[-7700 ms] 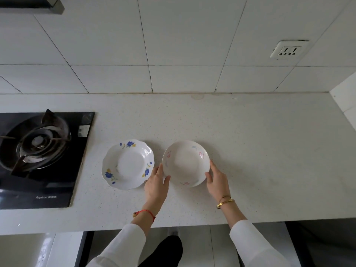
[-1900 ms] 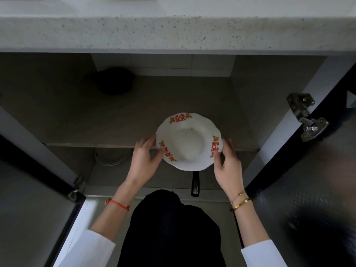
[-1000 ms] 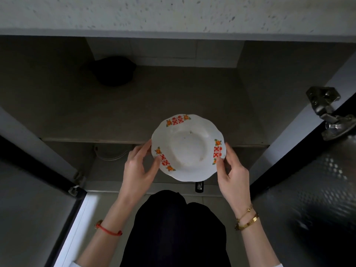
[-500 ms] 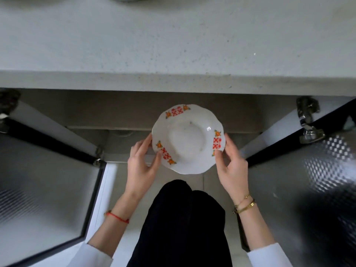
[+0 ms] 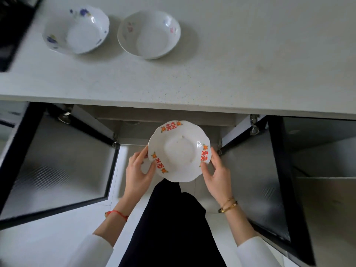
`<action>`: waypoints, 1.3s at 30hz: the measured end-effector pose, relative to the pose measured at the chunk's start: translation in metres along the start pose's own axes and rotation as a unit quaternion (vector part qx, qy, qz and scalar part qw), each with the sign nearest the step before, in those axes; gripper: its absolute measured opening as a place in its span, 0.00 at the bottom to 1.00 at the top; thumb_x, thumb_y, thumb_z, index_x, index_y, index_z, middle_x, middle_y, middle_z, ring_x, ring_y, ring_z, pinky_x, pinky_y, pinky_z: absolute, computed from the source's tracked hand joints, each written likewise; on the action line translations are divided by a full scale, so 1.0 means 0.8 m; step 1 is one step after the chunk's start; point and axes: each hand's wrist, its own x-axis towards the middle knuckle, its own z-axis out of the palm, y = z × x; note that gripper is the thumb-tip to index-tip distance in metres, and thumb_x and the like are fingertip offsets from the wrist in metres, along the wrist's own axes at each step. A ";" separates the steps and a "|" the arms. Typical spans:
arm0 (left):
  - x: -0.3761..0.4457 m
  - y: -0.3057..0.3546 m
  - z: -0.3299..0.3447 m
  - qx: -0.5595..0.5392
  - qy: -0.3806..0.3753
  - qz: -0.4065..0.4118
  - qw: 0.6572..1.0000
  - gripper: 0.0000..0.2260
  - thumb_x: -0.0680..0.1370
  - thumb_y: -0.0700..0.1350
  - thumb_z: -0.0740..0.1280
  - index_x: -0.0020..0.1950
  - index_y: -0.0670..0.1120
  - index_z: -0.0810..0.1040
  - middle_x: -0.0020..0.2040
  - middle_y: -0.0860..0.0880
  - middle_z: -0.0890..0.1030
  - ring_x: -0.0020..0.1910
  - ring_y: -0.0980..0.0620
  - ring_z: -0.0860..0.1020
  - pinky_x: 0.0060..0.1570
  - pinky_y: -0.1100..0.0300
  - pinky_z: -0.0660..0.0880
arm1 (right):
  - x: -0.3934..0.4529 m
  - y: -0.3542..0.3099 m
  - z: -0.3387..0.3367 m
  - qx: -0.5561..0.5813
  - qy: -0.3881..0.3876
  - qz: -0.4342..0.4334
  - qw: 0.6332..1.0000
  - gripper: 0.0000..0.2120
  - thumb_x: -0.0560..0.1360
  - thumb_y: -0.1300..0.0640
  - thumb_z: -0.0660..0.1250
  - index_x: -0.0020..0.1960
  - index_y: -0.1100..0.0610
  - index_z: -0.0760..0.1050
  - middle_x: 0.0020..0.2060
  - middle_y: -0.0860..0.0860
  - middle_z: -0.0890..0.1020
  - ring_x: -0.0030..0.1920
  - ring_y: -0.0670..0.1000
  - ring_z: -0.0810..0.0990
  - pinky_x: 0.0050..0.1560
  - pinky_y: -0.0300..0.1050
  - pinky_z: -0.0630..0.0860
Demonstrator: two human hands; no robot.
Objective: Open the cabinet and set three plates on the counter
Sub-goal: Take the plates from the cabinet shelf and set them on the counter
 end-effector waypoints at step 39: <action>0.176 0.284 -0.111 -0.030 -0.007 0.098 0.995 0.23 0.74 0.46 0.72 0.69 0.50 0.74 0.56 0.51 0.79 0.52 0.53 0.75 0.54 0.61 0.72 | 0.166 -0.234 -0.181 0.005 0.081 -0.030 0.996 0.28 0.78 0.56 0.66 0.75 0.55 0.62 0.57 0.46 0.80 0.50 0.40 0.79 0.51 0.32 0.77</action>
